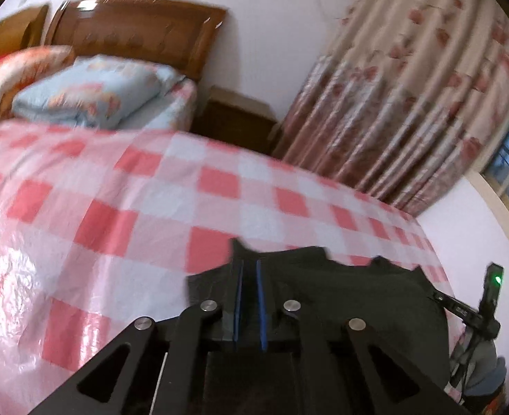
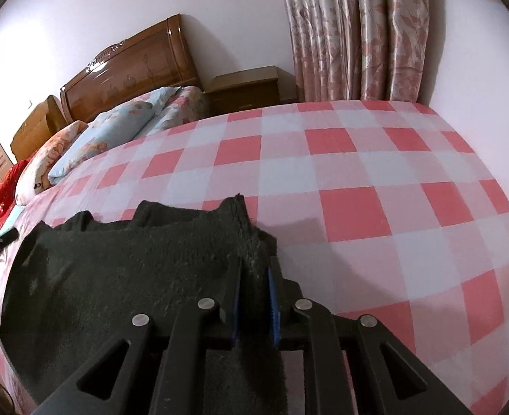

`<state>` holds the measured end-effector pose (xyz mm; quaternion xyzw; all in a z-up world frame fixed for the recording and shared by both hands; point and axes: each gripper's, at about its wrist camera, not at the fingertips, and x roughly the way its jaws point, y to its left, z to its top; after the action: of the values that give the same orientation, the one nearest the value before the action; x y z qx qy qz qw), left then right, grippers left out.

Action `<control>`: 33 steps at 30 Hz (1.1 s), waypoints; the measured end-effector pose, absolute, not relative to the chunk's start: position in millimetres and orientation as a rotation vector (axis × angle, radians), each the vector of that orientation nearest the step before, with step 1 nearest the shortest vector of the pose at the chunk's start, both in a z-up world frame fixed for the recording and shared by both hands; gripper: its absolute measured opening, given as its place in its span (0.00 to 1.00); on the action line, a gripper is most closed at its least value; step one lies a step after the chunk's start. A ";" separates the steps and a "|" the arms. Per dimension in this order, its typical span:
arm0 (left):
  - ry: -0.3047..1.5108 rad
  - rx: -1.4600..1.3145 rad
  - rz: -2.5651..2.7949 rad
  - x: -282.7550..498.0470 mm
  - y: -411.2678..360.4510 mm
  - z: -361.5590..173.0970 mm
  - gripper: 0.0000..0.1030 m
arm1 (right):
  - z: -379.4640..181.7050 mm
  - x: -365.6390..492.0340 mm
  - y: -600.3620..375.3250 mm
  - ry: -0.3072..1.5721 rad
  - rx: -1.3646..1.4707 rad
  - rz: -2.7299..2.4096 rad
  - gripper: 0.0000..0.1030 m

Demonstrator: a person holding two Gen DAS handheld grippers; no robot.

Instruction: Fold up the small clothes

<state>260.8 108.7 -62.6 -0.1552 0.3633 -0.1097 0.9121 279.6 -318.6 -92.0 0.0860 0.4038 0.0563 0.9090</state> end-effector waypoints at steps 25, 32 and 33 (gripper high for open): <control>0.942 -0.088 -0.302 297.8 4.9 -105.7 0.23 | -90.8 298.5 -223.1 0.863 -0.052 0.165 1.00; 0.960 -0.052 -0.232 306.8 4.1 -107.8 0.25 | -101.8 307.9 -230.3 0.946 -0.133 0.152 1.00; 0.957 -0.047 -0.234 306.2 3.7 -107.9 0.25 | -102.9 307.3 -226.9 0.949 -0.149 0.151 1.00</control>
<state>306.2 3.7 -107.9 -0.0227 0.4593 -0.1122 0.8809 307.3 -226.9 -102.9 -0.0714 0.4562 0.0724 0.8840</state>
